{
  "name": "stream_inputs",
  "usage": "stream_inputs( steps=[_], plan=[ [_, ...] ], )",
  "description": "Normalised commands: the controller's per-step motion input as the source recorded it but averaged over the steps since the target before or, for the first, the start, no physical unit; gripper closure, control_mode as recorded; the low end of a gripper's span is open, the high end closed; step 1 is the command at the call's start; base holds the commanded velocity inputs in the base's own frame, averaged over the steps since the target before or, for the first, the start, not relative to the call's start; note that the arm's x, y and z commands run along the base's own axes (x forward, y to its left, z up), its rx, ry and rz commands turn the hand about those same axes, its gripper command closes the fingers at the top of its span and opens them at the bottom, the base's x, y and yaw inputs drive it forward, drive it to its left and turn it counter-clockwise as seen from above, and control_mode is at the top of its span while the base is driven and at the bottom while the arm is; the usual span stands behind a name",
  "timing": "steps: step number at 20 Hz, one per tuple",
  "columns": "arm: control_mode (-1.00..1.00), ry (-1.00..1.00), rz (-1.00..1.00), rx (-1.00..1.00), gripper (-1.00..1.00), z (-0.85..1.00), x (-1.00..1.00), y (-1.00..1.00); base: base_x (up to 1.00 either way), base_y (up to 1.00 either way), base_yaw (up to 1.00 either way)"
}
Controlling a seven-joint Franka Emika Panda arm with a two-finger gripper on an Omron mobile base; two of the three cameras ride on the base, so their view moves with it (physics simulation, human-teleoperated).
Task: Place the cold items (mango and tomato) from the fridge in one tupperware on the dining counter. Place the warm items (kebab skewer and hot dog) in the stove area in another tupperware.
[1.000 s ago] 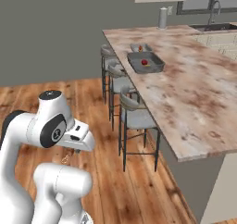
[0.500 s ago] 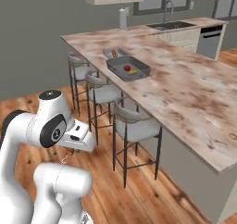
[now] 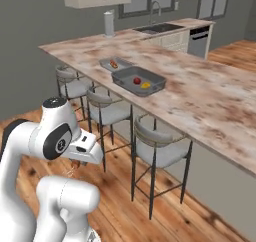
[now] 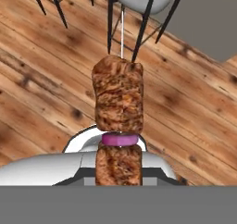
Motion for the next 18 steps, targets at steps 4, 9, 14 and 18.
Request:
stream_inputs(
  steps=[4, 9, 14, 18],
  plan=[
    [1.0, 0.0, 0.0, 0.0, 1.0, 0.0, 0.0, 0.0, 0.25, 1.0, -0.35],
    [1.0, 0.0, 0.0, 0.0, 1.0, 0.0, 0.0, 0.0, 0.34, 1.0, -0.33],
    [1.0, 0.0, 0.0, 0.0, 1.0, 0.0, 0.0, 0.0, 0.35, 1.0, -0.34],
    [1.0, 0.0, 0.0, 0.0, 1.0, 0.0, 0.0, 0.0, 0.49, 1.0, -0.36]
  ],
)
